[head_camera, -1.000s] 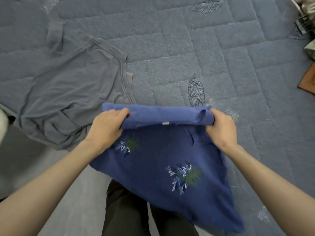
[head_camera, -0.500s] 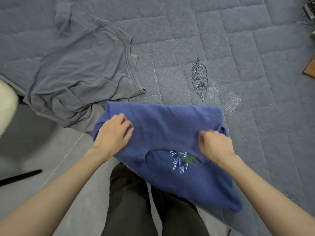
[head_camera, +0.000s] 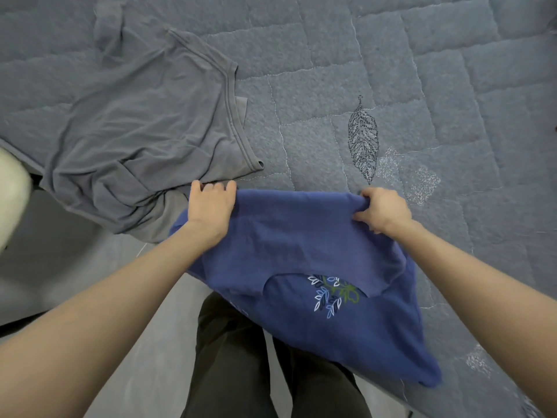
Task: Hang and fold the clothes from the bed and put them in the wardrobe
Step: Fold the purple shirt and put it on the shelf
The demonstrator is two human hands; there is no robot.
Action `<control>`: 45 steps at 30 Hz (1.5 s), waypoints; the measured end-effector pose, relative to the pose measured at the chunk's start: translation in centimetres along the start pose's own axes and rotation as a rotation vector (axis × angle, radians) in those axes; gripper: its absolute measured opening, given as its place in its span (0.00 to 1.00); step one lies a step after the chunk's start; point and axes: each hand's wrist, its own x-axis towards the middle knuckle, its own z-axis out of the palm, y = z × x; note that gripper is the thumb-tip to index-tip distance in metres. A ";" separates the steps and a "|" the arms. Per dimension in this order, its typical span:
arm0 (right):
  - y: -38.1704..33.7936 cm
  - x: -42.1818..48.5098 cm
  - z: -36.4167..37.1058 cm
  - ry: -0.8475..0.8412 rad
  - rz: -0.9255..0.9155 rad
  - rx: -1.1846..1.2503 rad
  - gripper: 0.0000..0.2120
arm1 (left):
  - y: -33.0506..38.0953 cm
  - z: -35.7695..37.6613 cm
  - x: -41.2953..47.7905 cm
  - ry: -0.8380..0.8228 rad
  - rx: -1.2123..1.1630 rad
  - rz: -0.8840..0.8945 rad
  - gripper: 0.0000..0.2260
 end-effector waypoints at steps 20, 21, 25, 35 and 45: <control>-3.1 4.3 -15.1 0.699 -0.067 0.258 0.08 | -4.9 -18.3 10.7 0.499 -0.058 0.099 0.16; -2.6 4.0 -14.3 0.692 -0.063 0.258 0.08 | -4.9 -17.4 10.1 0.501 -0.067 0.142 0.14; 0.0 2.2 -9.7 0.599 -0.005 0.299 0.08 | -4.2 -12.7 5.3 0.387 -0.113 0.414 0.17; 4.7 -2.8 0.5 0.299 0.094 0.155 0.07 | -0.7 -1.5 -2.6 -0.120 -0.189 0.419 0.14; 7.1 -5.7 4.6 0.308 0.261 0.236 0.10 | 2.3 1.3 -5.3 -0.288 -0.028 0.393 0.11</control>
